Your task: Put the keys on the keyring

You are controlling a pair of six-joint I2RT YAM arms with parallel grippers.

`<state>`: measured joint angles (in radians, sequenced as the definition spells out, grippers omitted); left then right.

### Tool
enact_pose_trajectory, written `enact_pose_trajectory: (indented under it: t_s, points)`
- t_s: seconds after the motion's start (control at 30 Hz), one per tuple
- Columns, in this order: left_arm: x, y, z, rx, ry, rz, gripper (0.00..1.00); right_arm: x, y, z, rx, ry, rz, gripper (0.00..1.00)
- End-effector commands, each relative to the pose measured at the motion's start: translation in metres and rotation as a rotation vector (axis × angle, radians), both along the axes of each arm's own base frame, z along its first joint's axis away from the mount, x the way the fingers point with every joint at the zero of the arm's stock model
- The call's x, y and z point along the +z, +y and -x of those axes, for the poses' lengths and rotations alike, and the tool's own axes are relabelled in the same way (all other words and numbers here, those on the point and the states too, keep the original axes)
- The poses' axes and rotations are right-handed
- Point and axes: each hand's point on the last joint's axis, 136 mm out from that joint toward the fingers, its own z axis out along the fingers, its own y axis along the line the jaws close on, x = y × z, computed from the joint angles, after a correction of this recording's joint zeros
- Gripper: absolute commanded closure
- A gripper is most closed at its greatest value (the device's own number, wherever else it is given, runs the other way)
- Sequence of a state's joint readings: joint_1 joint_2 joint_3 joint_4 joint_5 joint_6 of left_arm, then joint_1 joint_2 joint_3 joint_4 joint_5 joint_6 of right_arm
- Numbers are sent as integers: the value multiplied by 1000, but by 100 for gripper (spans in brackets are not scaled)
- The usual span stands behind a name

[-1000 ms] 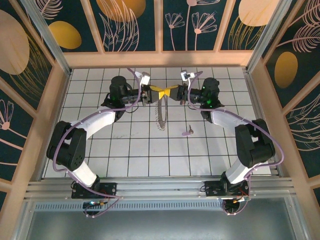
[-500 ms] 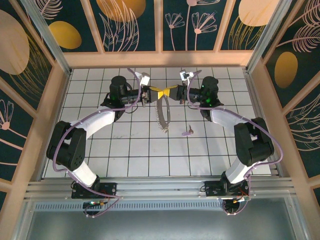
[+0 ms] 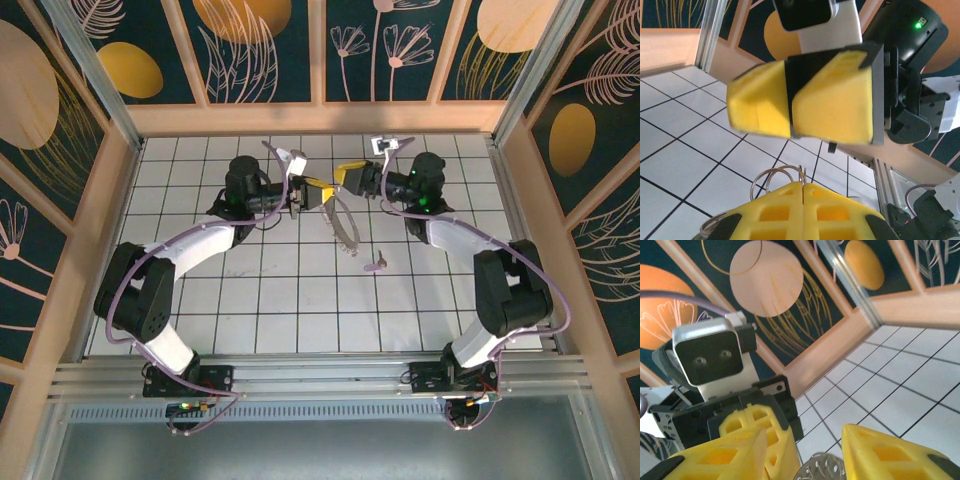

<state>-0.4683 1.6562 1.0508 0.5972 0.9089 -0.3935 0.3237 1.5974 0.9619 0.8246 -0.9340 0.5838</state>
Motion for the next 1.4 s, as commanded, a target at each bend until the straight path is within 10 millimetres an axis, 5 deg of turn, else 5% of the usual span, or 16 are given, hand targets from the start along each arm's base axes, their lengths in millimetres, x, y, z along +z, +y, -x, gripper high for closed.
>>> enact_pose_trajectory:
  t_s: [0.0,0.3,0.8,1.37]
  points:
    - [17,1,6,-16,-77,18,100,28,-18,7,-64,-94,-36,55]
    - [19,0,8,-34,-96,13,100,0,-26,25,-64,-70,-4,56]
    - [21,1,12,-44,-99,11,100,-19,6,40,44,-57,-6,58]
    - [20,0,14,-58,-92,11,100,-13,10,38,51,-66,-19,85]
